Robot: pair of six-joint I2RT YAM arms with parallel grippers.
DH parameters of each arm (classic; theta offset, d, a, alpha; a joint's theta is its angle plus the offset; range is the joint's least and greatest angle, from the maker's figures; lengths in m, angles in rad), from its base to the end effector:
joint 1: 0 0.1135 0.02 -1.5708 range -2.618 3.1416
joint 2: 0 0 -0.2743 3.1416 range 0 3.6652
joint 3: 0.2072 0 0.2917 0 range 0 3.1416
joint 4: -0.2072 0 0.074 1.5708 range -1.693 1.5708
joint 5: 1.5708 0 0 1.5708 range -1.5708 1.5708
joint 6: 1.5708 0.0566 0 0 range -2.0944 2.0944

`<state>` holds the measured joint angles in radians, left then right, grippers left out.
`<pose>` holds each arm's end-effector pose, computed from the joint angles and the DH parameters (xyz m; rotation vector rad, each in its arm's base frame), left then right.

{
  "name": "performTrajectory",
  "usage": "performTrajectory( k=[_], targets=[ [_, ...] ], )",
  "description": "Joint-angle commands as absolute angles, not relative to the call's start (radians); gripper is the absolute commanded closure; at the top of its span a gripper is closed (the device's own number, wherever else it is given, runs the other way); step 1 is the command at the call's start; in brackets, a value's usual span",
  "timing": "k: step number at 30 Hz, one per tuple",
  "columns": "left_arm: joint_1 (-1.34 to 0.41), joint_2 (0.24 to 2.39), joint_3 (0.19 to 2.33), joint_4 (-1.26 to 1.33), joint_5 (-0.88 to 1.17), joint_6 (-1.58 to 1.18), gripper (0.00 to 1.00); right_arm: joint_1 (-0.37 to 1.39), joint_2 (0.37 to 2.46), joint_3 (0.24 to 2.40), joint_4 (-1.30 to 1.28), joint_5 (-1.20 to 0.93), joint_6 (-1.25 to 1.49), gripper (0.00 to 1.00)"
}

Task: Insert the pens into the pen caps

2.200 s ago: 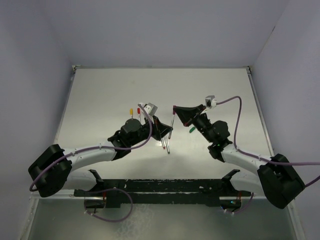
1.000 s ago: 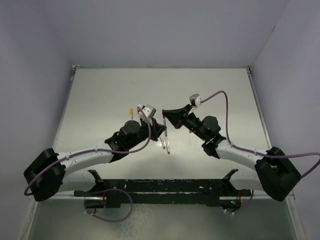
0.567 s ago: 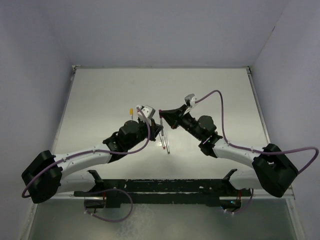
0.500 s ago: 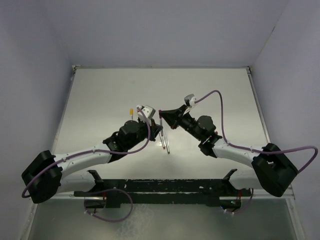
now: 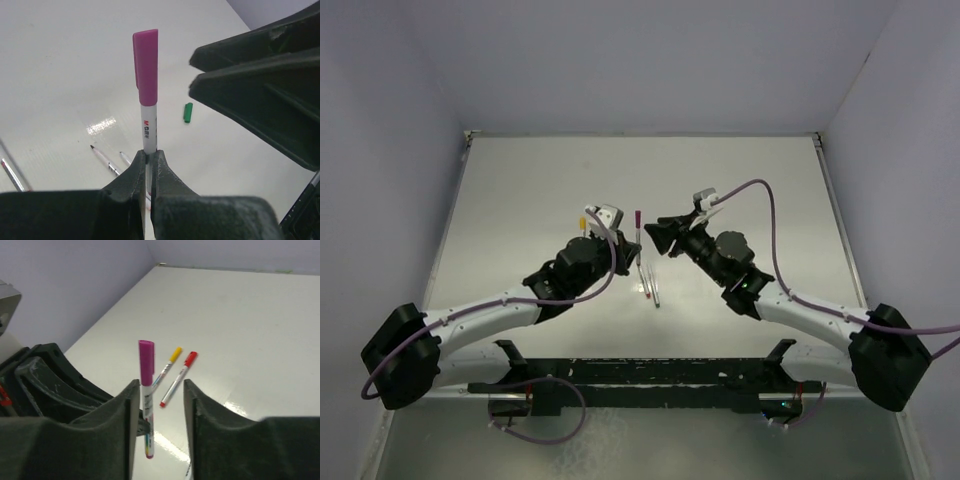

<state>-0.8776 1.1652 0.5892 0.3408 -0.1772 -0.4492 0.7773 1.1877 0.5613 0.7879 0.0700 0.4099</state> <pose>0.2058 -0.2321 0.2302 0.2692 1.8532 -0.7765 0.2257 0.2165 0.2702 -0.2096 1.4606 0.9271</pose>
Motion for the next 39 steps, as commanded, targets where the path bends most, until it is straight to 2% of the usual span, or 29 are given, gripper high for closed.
performTrajectory(
  k=[1, 9, 16, 23, 39],
  targets=[
    [-0.862, 1.151, 0.624, 0.353, -0.252, -0.504, 1.00, 0.783, 1.111, 0.597, 0.701, 0.224, 0.362, 0.50],
    [-0.839, 1.310, 0.784, 0.120, -0.372, -0.497, 1.00, 0.783, 0.985, 0.593, 0.589, 0.355, 0.324, 0.49],
    [-0.680, 1.529, 0.939, -0.010, -0.286, -0.561, 1.00, 0.783, 0.949, 0.590, 0.418, 0.446, 0.355, 0.49],
    [-0.645, 1.705, 1.110, -0.192, -0.345, -0.600, 1.00, 0.783, 0.945, 0.569, 0.371, 0.477, 0.388, 0.50],
    [-0.615, 1.876, 1.224, -0.319, -0.364, -0.678, 0.98, 0.783, 1.014, 0.568, 0.362, 0.483, 0.402, 0.50]
  ],
)
